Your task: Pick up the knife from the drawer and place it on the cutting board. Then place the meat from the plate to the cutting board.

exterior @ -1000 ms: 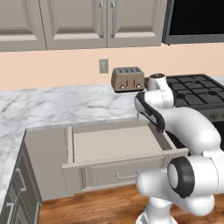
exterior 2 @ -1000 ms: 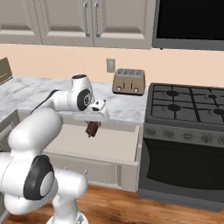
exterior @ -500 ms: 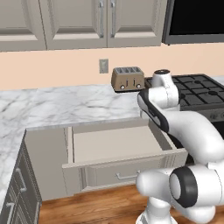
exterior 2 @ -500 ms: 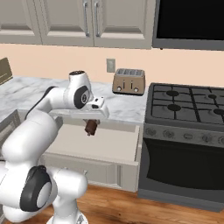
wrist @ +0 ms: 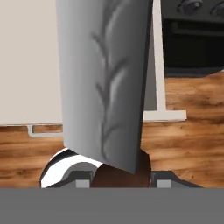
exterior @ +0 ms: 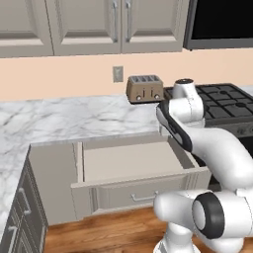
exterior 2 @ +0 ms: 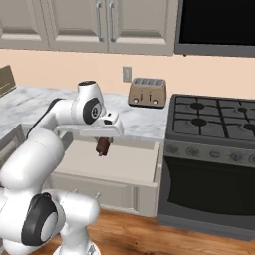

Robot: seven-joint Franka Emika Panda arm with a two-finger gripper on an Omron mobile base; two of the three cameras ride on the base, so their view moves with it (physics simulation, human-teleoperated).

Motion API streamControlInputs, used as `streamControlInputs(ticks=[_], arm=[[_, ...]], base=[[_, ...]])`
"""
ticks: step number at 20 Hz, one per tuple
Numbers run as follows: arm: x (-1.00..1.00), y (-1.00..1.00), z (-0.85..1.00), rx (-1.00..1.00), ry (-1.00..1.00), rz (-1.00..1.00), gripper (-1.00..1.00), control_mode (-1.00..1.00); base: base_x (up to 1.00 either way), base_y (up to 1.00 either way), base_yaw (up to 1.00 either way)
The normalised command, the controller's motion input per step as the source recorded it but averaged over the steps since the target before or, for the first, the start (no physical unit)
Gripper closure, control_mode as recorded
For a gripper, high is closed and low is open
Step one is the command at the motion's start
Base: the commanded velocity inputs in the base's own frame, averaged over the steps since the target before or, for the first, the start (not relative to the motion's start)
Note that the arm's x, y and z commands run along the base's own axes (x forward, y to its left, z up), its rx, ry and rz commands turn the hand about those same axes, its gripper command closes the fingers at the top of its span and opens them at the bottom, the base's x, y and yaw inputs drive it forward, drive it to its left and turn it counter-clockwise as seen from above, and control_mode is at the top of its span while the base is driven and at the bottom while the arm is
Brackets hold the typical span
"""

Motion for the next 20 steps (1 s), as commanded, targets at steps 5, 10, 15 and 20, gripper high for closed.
streamControlInputs(ticks=[5,10,15,20], arm=[[0.00,0.00,0.00,0.00,0.00,0.00,1.00,1.00],[0.00,0.00,0.00,0.00,0.00,0.00,1.00,1.00],[0.00,0.00,0.00,0.00,0.00,0.00,1.00,1.00],[0.00,0.00,0.00,0.00,0.00,0.00,1.00,1.00]], base=[[-0.49,0.03,0.66],[0.00,0.00,1.00],[0.00,0.00,1.00],[0.00,0.01,1.00]])
